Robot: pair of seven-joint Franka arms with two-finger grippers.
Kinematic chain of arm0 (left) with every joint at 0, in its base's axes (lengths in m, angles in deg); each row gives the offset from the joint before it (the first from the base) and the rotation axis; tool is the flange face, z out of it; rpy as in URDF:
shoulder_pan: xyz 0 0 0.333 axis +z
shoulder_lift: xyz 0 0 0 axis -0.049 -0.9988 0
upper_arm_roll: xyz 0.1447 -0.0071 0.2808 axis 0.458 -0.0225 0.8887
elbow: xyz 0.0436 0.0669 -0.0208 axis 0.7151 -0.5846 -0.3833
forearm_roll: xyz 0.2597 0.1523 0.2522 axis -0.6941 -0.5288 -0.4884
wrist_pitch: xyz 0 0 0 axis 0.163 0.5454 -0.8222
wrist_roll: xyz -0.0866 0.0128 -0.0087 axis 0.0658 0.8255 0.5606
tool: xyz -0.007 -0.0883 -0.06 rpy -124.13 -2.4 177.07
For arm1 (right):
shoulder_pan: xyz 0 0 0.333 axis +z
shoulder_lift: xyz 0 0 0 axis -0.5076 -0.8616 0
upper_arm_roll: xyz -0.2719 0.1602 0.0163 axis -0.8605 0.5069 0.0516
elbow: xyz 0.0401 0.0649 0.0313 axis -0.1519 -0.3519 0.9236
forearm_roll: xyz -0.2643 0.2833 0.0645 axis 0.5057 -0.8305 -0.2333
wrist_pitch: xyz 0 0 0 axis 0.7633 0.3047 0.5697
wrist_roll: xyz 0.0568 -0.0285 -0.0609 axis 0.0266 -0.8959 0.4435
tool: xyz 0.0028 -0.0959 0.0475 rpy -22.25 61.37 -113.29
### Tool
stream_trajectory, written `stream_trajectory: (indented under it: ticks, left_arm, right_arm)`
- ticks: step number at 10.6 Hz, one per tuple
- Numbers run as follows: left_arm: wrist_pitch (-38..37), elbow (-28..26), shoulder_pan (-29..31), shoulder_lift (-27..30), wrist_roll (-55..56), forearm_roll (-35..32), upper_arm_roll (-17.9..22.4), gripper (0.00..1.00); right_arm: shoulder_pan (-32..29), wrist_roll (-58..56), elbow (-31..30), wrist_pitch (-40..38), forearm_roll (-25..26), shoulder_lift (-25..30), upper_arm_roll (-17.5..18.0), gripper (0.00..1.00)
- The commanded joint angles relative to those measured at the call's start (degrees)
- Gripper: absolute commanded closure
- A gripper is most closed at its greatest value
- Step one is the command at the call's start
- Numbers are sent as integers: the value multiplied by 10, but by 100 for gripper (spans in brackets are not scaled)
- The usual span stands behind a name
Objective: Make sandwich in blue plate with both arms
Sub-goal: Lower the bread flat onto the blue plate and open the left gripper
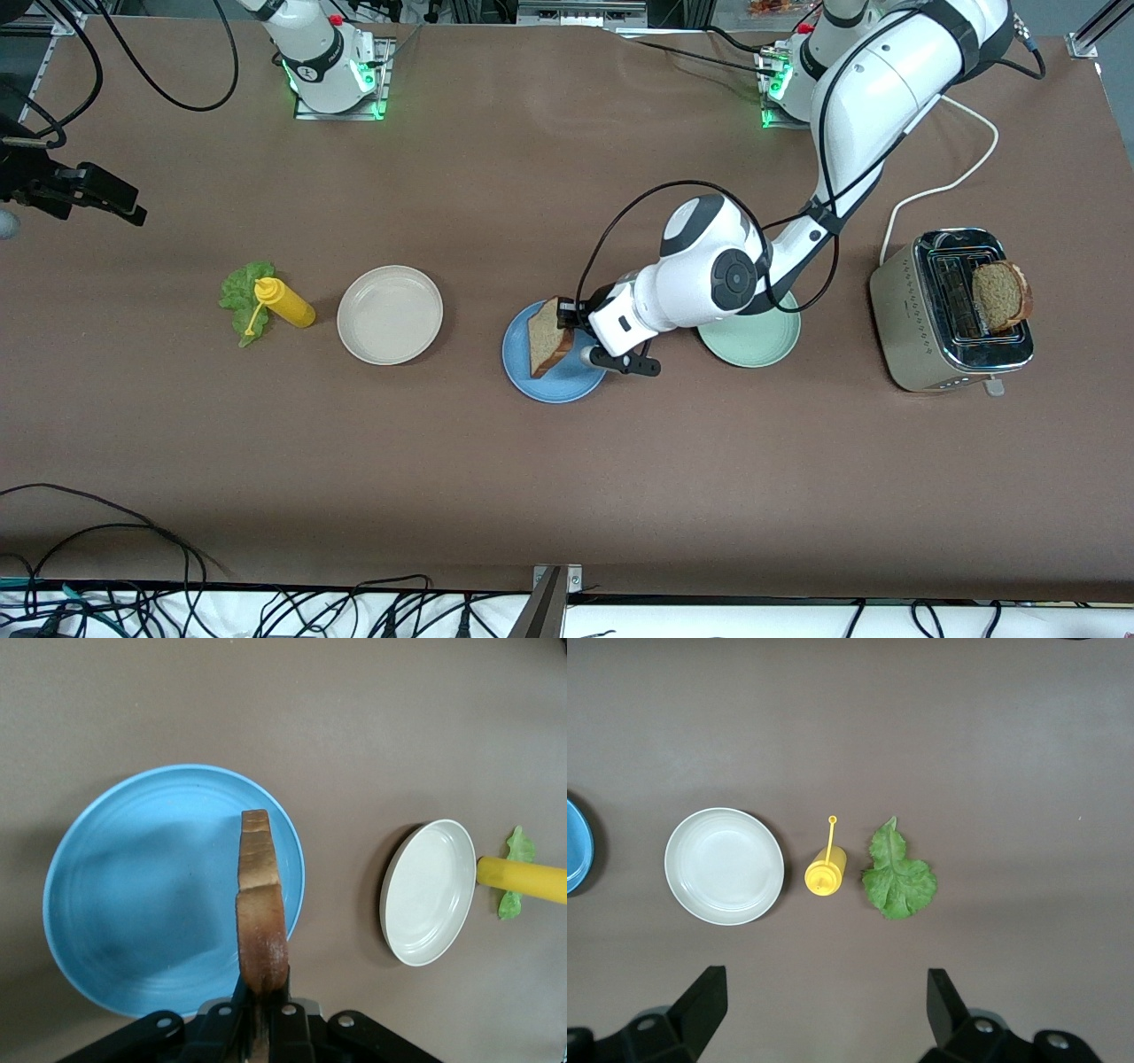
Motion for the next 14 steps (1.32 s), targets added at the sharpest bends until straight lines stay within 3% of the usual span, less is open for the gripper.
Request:
stream_trajectory:
  ticks: [1, 7, 8, 9, 13, 14]
  left_arm:
    - [-1, 54, -8, -53, -30, 17, -6, 100]
    - [-3, 49, -10, -65, -39, 46, -4, 100]
    - [-3, 50, -10, -65, -39, 47, -4, 91]
    - [-3, 49, -10, -65, -35, 48, -4, 71]
    - [-3, 51, -10, -59, -32, 44, -4, 20]
    - [-3, 52, -9, -55, -33, 43, -3, 13]
  right_arm:
    - [-3, -3, 8, -3, -4, 0, 0, 0]
    - [-1, -28, 7, -7, -1, -24, 3, 0]
    - [-1, -29, 4, -6, 1, -33, 3, 0]
    - [-3, -33, 4, -6, 1, -43, 1, 0]
    - [-4, -55, 3, -9, 2, -49, 0, 0]
    - [-3, -55, 3, -10, 3, -49, 0, 0]
